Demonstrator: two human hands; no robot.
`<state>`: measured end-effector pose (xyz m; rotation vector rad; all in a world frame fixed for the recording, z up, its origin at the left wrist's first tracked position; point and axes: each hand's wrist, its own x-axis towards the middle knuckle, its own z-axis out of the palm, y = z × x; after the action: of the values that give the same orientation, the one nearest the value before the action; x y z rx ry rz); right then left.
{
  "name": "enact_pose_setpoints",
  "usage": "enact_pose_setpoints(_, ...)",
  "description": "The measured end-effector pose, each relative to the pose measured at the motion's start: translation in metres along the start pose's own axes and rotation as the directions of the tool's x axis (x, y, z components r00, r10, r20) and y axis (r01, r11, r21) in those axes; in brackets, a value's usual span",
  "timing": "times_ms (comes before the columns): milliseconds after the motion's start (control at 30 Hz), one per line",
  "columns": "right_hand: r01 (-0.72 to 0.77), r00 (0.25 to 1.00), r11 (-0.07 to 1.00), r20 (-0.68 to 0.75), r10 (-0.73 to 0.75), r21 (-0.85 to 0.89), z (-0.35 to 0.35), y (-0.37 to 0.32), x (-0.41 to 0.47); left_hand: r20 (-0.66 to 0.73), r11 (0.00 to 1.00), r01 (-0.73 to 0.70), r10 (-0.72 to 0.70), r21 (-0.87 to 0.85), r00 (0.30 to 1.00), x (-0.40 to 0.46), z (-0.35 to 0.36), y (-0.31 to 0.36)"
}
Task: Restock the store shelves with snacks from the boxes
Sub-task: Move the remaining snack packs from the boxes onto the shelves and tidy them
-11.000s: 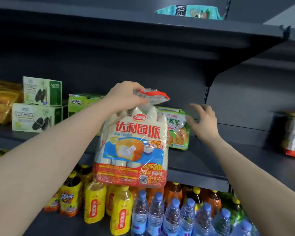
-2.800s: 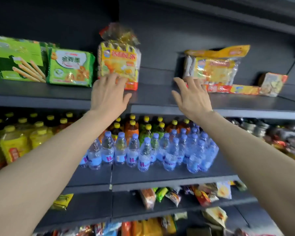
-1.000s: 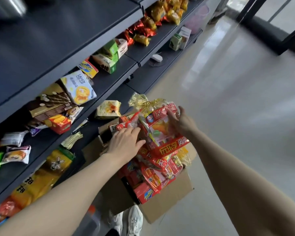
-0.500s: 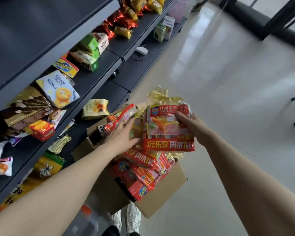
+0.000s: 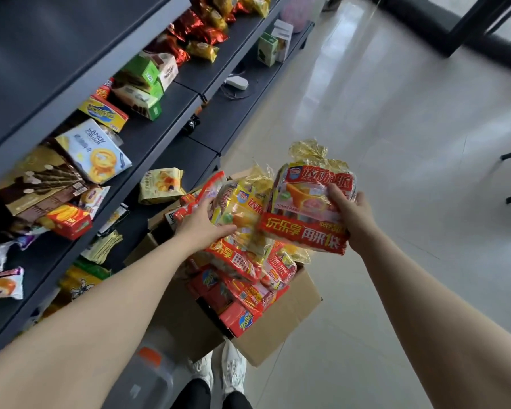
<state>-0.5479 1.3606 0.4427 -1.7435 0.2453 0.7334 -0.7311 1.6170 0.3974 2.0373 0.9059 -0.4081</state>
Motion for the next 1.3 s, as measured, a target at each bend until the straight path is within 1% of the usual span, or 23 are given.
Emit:
enact_pose_setpoints(100, 0.104, 0.994, 0.994, 0.044, -0.102, -0.046, 0.002, -0.025, -0.019, -0.095, 0.997, -0.064, 0.068, 0.037, 0.993, -0.030, -0.021, 0.011)
enact_pose_setpoints(167, 0.187, 0.981, 0.980, 0.059, -0.182, -0.076, 0.008, -0.047, -0.034, -0.193, 0.994, -0.071, 0.085, 0.080, 0.978, -0.054, -0.043, 0.019)
enact_pose_setpoints(233, 0.292, 0.956, 0.945, 0.064, -0.286, -0.145, 0.021, -0.072, -0.051, -0.298, 0.992, -0.059, 0.089, 0.109, 0.950, -0.078, -0.066, 0.025)
enact_pose_setpoints(367, 0.495, 0.865, 0.806, 0.093, -0.494, -0.324, 0.060, -0.120, -0.089, -0.492, 0.989, -0.023, 0.093, 0.145, 0.866, -0.131, -0.120, 0.038)
enact_pose_setpoints(433, 0.575, 0.811, 0.725, 0.145, -0.567, -0.378, 0.081, -0.141, -0.105, -0.571, 0.990, -0.024, 0.100, 0.139, 0.815, -0.159, -0.148, 0.041)
enact_pose_setpoints(533, 0.668, 0.734, 0.616, 0.234, -0.637, -0.418, 0.113, -0.174, -0.132, -0.655, 0.996, -0.026, 0.075, 0.083, 0.752, -0.198, -0.189, 0.039)
enact_pose_setpoints(600, 0.719, 0.689, 0.575, 0.290, -0.664, -0.391, 0.134, -0.196, -0.154, -0.707, 0.996, -0.054, 0.088, 0.070, 0.702, -0.226, -0.213, 0.036)
enact_pose_setpoints(733, 0.832, 0.548, 0.454, 0.336, -0.766, -0.320, 0.166, -0.237, -0.201, -0.794, 0.993, -0.065, 0.121, 0.102, 0.596, -0.282, -0.258, 0.029)
enact_pose_setpoints(900, 0.892, 0.453, 0.407, 0.365, -0.814, -0.197, 0.193, -0.282, -0.272, -0.876, 0.984, -0.107, 0.174, 0.140, 0.450, -0.353, -0.310, 0.019)
enact_pose_setpoints(1033, 0.929, 0.368, 0.354, 0.333, -0.868, -0.105, 0.210, -0.311, -0.331, -0.930, 0.976, -0.173, 0.185, 0.134, 0.317, -0.417, -0.348, 0.008)
enact_pose_setpoints(1167, 0.948, 0.312, 0.316, 0.286, -0.906, -0.032, 0.228, -0.326, -0.393, -0.966, 0.942, -0.308, 0.193, 0.133, 0.174, -0.488, -0.378, -0.013)
enact_pose_setpoints(1300, 0.944, 0.290, 0.322, 0.283, -0.914, 0.075, 0.257, -0.322, -0.458, -0.988, 0.930, -0.352, 0.139, 0.109, 0.061, -0.561, -0.402, -0.044)
